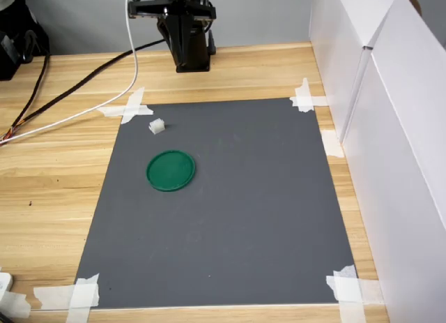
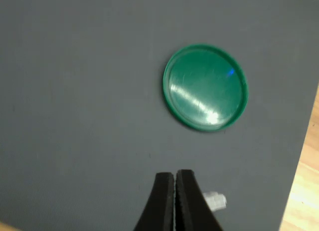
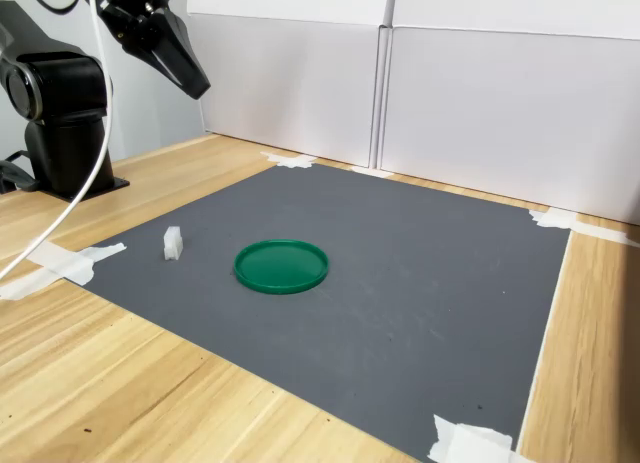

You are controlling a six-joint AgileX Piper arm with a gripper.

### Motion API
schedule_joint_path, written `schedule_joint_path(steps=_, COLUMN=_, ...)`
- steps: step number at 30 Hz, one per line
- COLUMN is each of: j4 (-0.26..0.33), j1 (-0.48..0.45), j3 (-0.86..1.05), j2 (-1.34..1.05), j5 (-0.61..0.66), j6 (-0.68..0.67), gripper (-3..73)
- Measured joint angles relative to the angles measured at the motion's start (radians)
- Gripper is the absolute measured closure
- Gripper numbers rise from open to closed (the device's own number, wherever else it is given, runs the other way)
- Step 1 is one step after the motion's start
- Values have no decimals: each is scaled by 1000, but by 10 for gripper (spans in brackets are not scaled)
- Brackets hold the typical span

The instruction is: Grasp a white terminal and put it in the green lid.

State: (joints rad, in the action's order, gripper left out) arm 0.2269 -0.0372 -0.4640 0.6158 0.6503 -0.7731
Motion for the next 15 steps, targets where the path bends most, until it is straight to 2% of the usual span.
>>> schedule_joint_path(steps=7, j4=-95, j1=0, j3=-112, j2=143, j5=145, j6=-53, gripper=710)
schedule_joint_path(steps=15, j4=-179, j1=0, j3=-187, j2=267, j5=232, j6=-171, gripper=710)
